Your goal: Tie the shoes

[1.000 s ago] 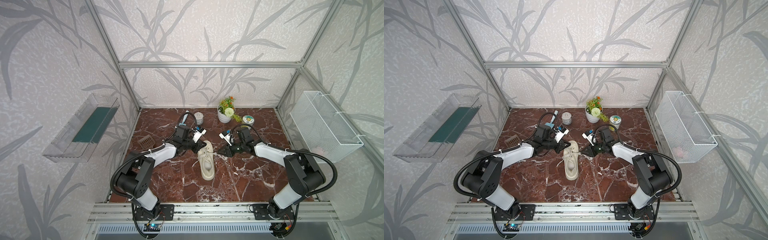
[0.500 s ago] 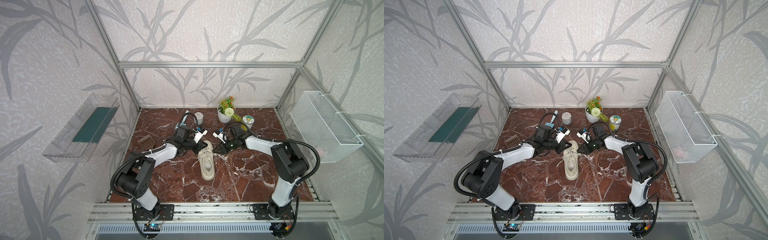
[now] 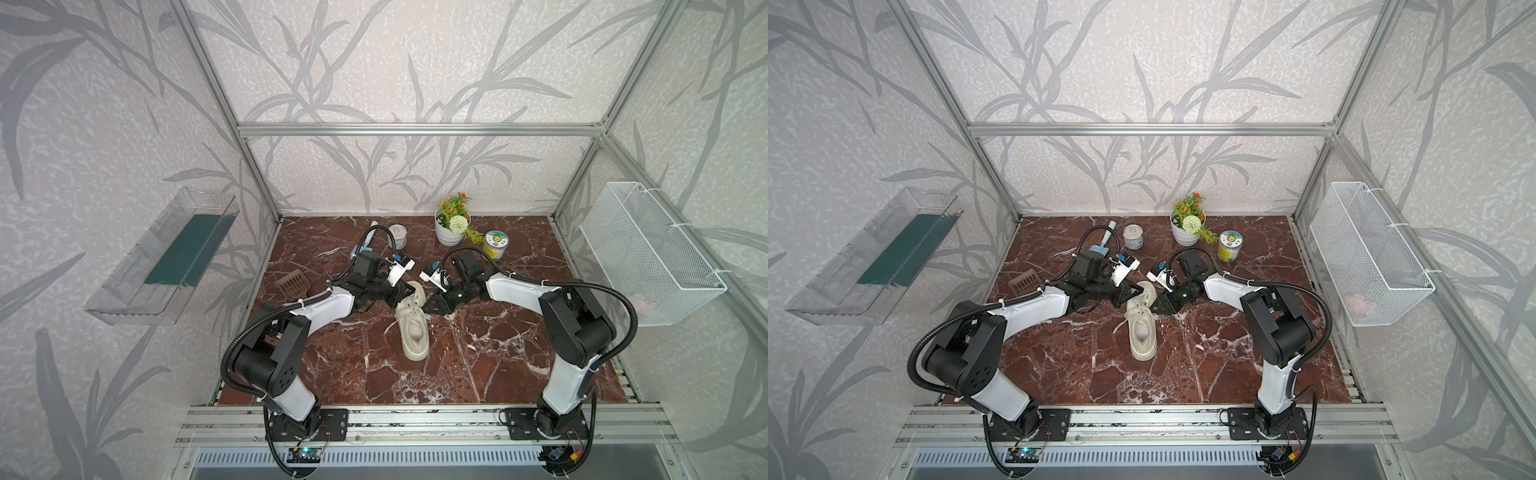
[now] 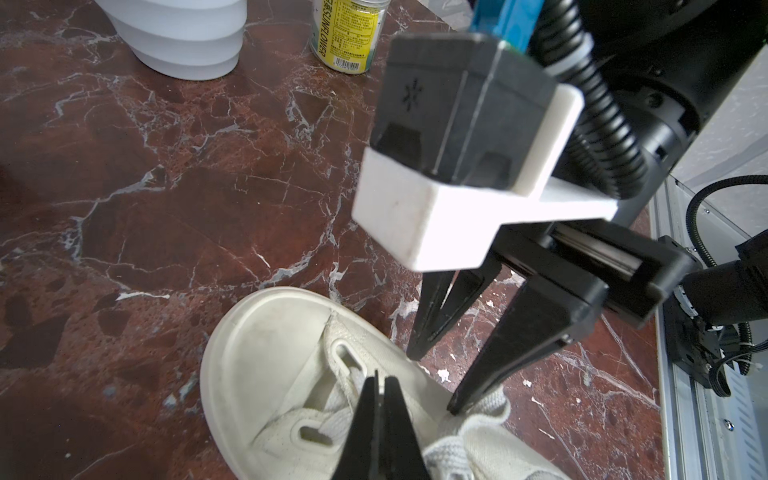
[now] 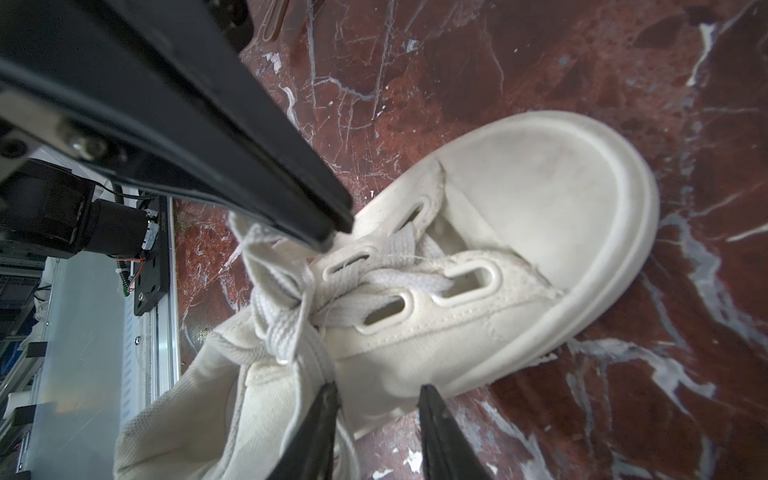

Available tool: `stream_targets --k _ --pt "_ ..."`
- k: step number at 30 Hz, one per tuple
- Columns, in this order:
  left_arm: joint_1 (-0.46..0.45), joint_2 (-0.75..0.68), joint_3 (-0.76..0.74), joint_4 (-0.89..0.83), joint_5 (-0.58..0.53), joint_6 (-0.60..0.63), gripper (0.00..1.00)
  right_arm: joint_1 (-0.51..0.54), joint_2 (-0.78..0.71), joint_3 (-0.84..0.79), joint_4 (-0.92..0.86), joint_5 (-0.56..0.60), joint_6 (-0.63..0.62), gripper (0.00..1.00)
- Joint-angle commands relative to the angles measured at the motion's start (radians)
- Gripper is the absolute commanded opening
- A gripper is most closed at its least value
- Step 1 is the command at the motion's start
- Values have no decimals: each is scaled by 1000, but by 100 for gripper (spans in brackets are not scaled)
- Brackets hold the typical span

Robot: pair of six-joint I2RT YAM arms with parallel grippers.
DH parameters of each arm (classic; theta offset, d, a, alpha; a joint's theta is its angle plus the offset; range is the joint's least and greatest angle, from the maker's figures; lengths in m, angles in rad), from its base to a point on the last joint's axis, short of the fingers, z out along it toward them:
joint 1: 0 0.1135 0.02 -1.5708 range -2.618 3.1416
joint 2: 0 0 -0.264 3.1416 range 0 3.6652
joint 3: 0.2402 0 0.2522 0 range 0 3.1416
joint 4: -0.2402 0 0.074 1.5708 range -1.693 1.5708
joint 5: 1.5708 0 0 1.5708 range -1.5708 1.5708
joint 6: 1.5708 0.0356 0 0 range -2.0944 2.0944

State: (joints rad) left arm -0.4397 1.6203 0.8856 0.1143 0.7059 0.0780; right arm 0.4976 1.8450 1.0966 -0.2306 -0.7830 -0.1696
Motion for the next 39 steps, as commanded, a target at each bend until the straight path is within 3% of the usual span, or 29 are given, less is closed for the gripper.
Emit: stream_targets --k 1,14,23,32,39 --pt "-5 -19 7 16 14 -6 0 11 -23 3 -21 -39 -15 35" --pt "-9 -19 8 7 9 -7 0 42 -35 -36 9 -29 21 28" --pt "-11 -27 6 -1 4 -4 0 49 -46 -30 18 -7 31 0" --pt "-8 -43 -1 -16 -14 11 0 31 -172 -81 50 50 52 0" --pt "-5 -45 -6 -9 -16 9 0 23 -184 -93 28 54 41 0"
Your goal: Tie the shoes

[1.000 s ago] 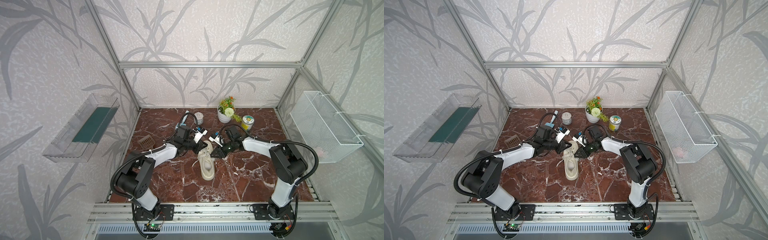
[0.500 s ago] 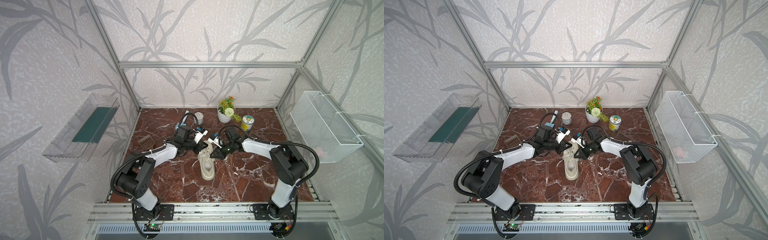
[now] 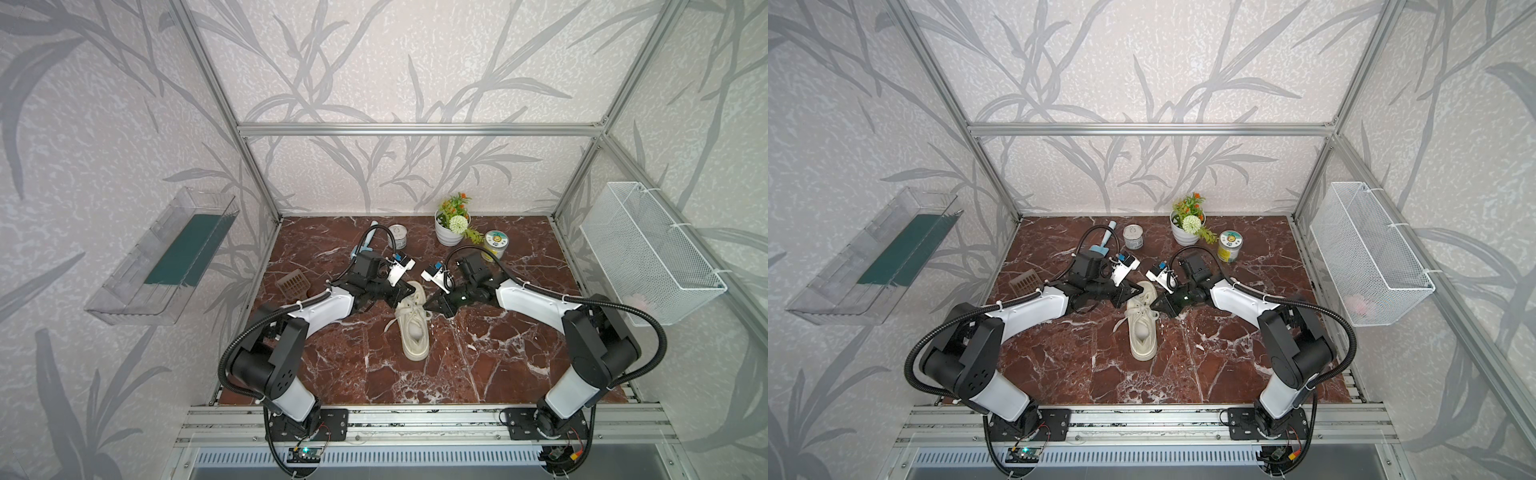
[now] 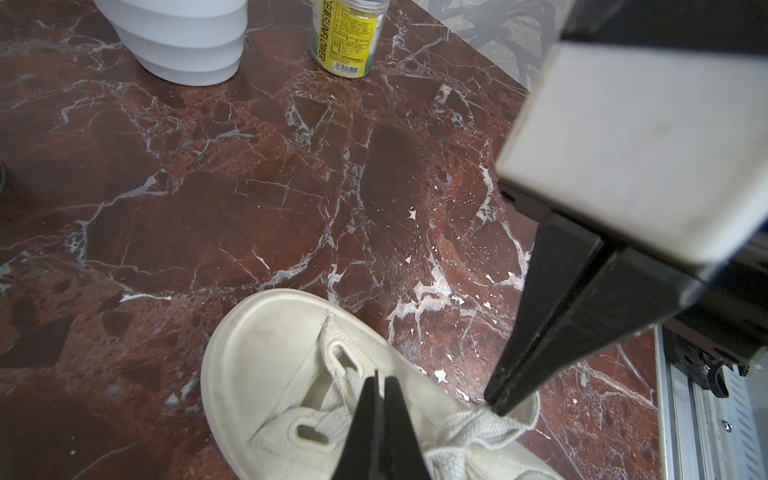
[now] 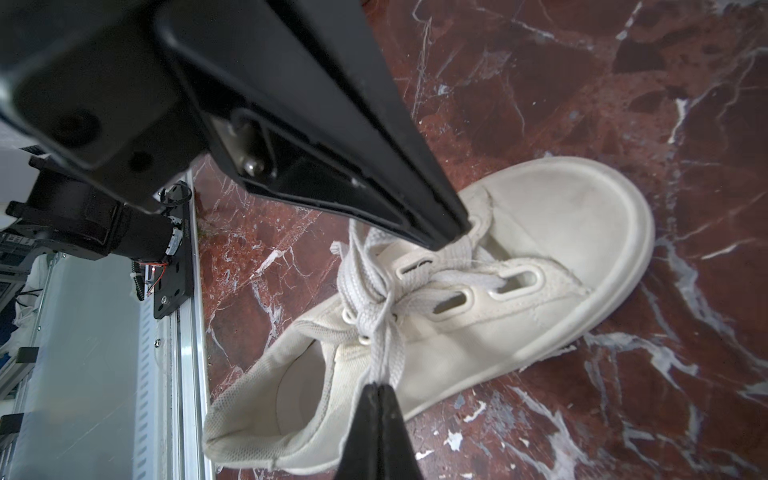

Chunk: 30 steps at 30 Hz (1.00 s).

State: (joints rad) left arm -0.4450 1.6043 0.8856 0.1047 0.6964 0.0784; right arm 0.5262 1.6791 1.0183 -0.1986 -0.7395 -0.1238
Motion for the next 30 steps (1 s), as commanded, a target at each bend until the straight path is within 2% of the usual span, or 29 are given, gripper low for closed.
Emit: stream_targets --k 1,5,9,17,30 --pt "1 -30 -7 2 -7 9 0 -6 -18 -15 -5 11 -5 0" --pt "1 -34 -10 3 -8 9 0 -5 -6 -14 6 -20 5 0" --pt "1 -42 -13 -6 -25 11 0 -4 -14 -25 -20 62 18 0" --pt "5 -51 -34 13 -50 6 0 -6 -39 -99 51 76 76 0" --pt "23 -78 -56 12 -97 6 0 -5 -53 -124 5 104 52 0"
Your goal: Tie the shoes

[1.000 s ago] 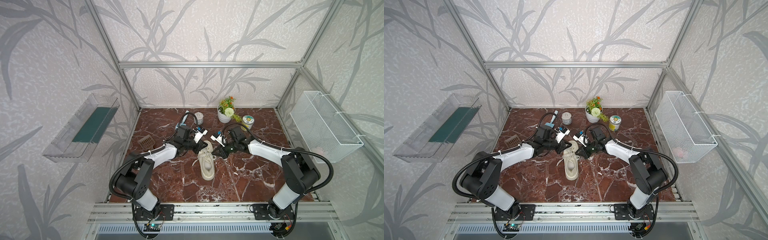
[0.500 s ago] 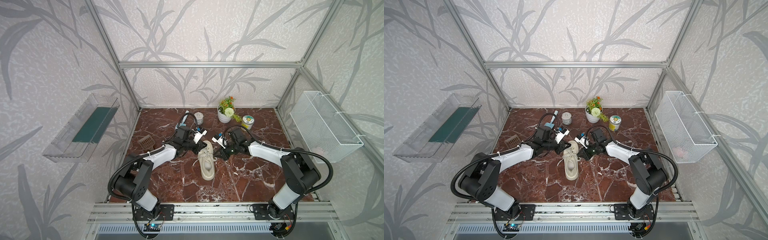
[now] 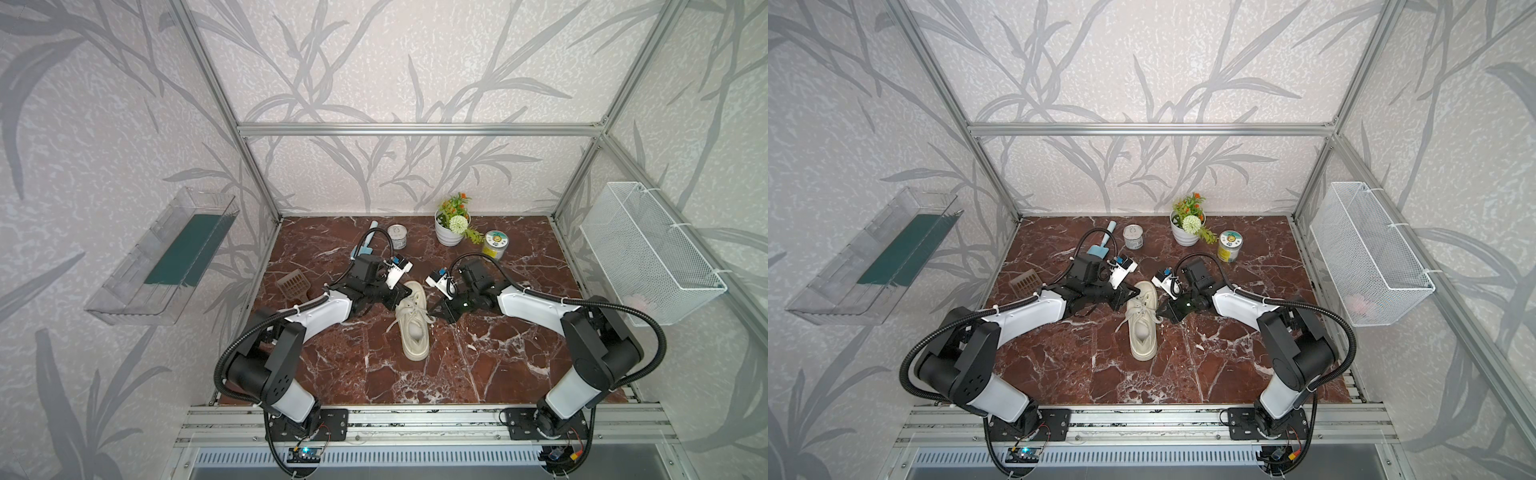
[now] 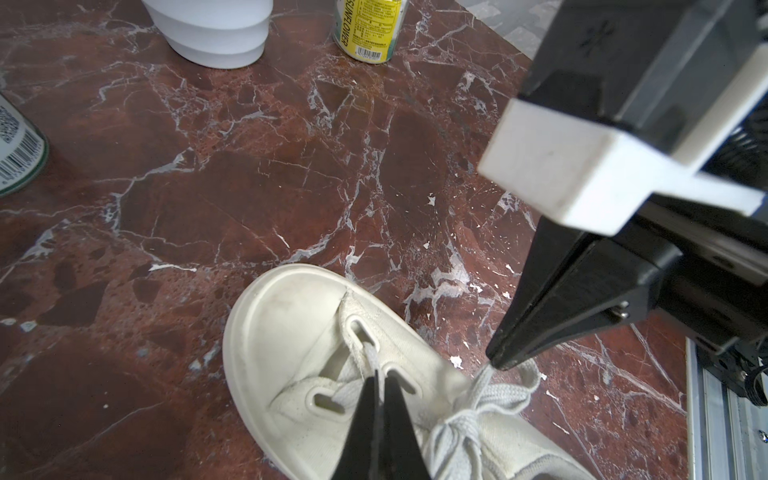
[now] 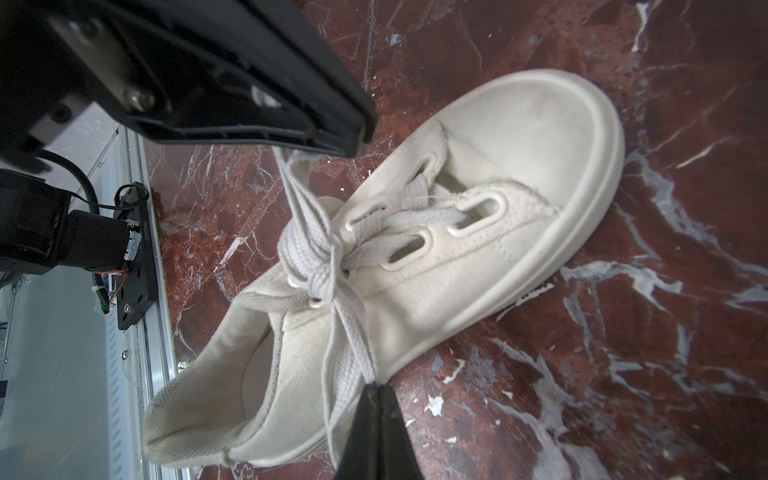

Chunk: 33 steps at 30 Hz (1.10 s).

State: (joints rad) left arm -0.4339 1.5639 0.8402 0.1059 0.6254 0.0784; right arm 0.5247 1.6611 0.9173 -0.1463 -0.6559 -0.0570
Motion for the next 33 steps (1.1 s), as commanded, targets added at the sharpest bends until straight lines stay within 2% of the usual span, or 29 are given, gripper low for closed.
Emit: stream_targets --k 1,16,26,33 --pt "14 -38 -11 8 -26 7 0 -4 -35 -23 -58 22 -17 0" --pt "15 -31 -3 9 -24 11 0 10 -26 -15 -150 108 -20 0" --pt "16 -32 -11 19 -66 8 0 30 0 14 -238 213 31 0" --pt "18 -35 -17 17 -99 9 0 35 22 15 -261 226 39 0"
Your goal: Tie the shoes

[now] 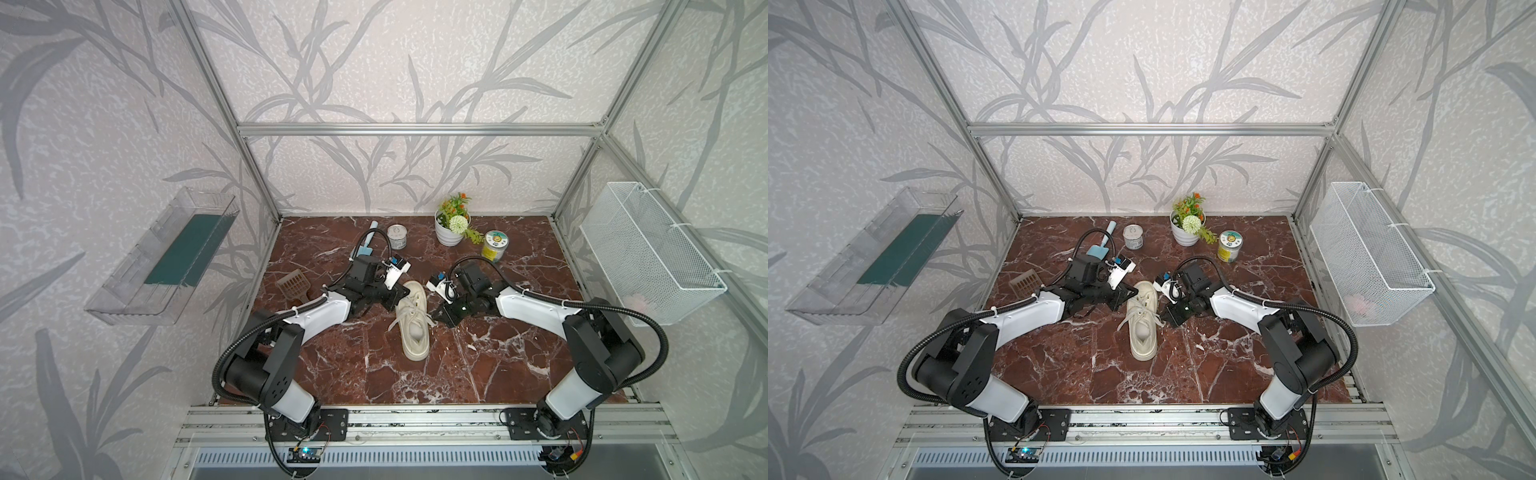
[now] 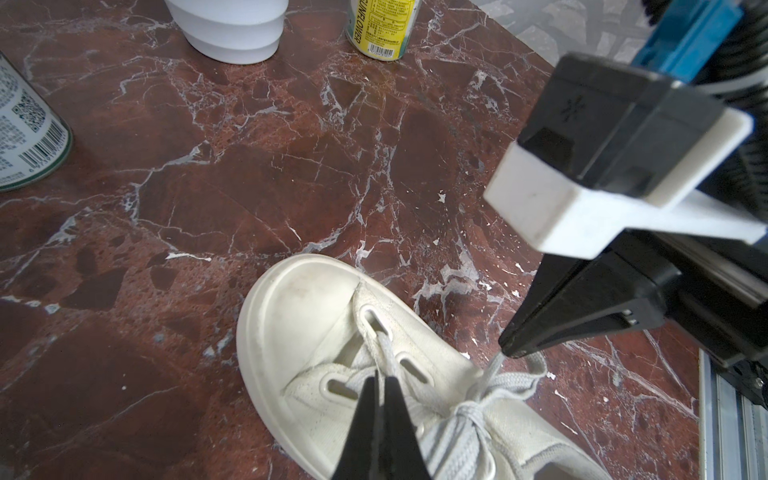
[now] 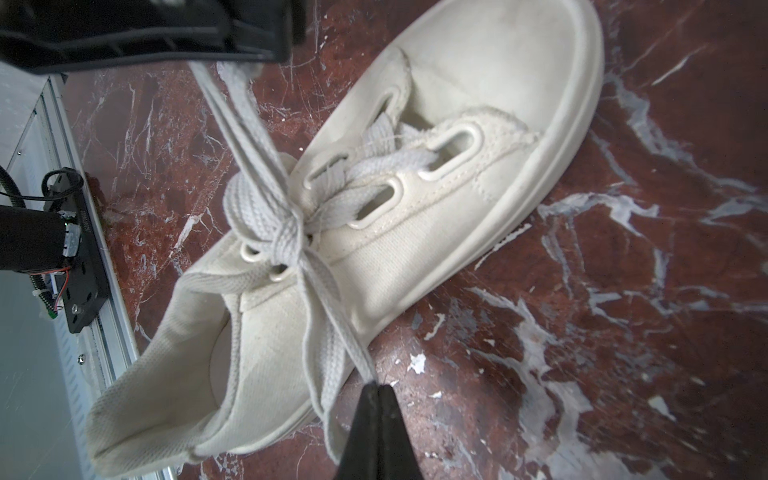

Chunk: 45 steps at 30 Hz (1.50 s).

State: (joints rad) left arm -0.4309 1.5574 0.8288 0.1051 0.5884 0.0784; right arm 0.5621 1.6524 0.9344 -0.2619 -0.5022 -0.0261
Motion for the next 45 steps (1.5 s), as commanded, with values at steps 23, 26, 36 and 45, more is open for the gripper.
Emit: stream_targets --k 23,26,36,45 --pt "26 -92 -22 -21 1 70 0 6 24 8 -176 91 95 0" --pt "26 -111 -37 1 -31 69 0 6 33 7 -201 112 100 0" --pt "32 -115 -38 16 -71 55 0 5 49 0 -213 143 142 0" --pt "32 -135 -48 18 -88 52 0 5 114 23 -242 165 176 0"
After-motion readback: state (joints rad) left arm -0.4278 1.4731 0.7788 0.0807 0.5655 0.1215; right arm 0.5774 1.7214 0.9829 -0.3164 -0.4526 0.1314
